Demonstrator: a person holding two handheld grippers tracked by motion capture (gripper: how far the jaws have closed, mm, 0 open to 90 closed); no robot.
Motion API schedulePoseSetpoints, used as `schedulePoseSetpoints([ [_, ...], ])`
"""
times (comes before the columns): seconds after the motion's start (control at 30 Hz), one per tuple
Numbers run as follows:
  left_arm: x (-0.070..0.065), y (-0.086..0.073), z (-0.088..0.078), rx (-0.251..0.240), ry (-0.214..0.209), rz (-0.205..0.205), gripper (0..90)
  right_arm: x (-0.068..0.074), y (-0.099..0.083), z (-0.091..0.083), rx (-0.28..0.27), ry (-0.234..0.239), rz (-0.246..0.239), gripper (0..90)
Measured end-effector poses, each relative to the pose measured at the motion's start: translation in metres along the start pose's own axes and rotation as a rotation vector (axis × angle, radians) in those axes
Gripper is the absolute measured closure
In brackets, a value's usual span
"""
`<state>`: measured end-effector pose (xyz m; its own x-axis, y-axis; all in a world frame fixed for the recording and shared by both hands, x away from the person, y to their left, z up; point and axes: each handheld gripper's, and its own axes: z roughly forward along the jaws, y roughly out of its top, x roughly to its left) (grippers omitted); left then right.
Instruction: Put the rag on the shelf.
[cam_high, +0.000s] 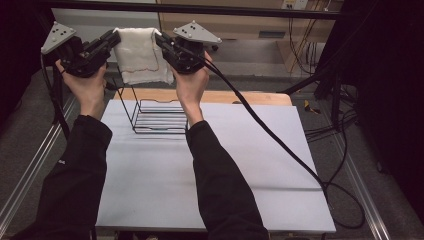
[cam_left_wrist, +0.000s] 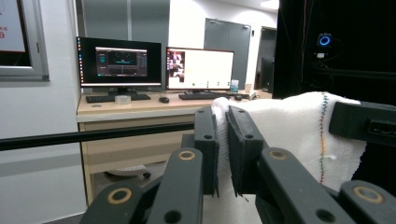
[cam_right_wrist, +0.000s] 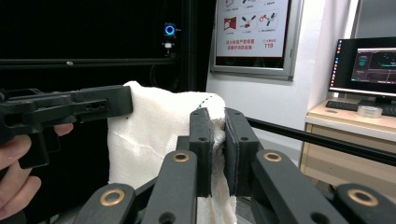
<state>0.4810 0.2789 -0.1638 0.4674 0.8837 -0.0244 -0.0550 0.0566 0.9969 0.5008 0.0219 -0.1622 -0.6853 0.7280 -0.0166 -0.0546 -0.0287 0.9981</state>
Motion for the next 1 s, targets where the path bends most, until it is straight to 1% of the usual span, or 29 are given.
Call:
schedulePoseSetpoints([
  [0.13,0.001,0.003,0.005,-0.002,0.008,-0.003,82.5,-0.002,0.003,0.004,0.002,-0.002,-0.002,83.0],
  [0.27,0.003,0.005,0.010,0.004,0.014,0.005,82.5,-0.005,0.004,0.007,-0.002,-0.004,0.003,83.0],
  [0.4,0.006,0.007,0.014,0.008,0.021,0.007,82.5,-0.008,0.004,0.013,0.007,-0.007,-0.001,83.0],
  [0.5,0.008,0.008,0.017,0.016,0.025,0.013,82.5,-0.011,0.004,0.018,0.011,-0.010,0.005,83.0],
  [0.57,0.010,0.008,0.020,0.020,0.023,0.011,82.5,-0.014,0.003,0.022,0.017,-0.011,0.009,83.0],
  [0.73,0.014,0.003,0.025,0.032,0.026,0.010,82.6,-0.018,0.001,0.027,0.029,-0.011,0.006,83.0],
  [0.77,0.014,0.002,0.026,0.031,0.025,0.005,82.5,-0.020,0.000,0.028,0.032,-0.014,0.018,82.9],
  [0.83,0.016,-0.001,0.028,0.038,0.028,0.003,82.6,-0.020,0.000,0.029,0.033,-0.013,0.021,82.9],
  [0.93,0.018,-0.003,0.030,0.039,0.030,-0.007,82.5,-0.022,-0.002,0.033,0.044,-0.012,0.013,82.9],
  [1.0,0.019,-0.003,0.032,0.047,0.038,0.000,82.6,-0.022,-0.003,0.034,0.045,-0.013,0.013,82.9],
])
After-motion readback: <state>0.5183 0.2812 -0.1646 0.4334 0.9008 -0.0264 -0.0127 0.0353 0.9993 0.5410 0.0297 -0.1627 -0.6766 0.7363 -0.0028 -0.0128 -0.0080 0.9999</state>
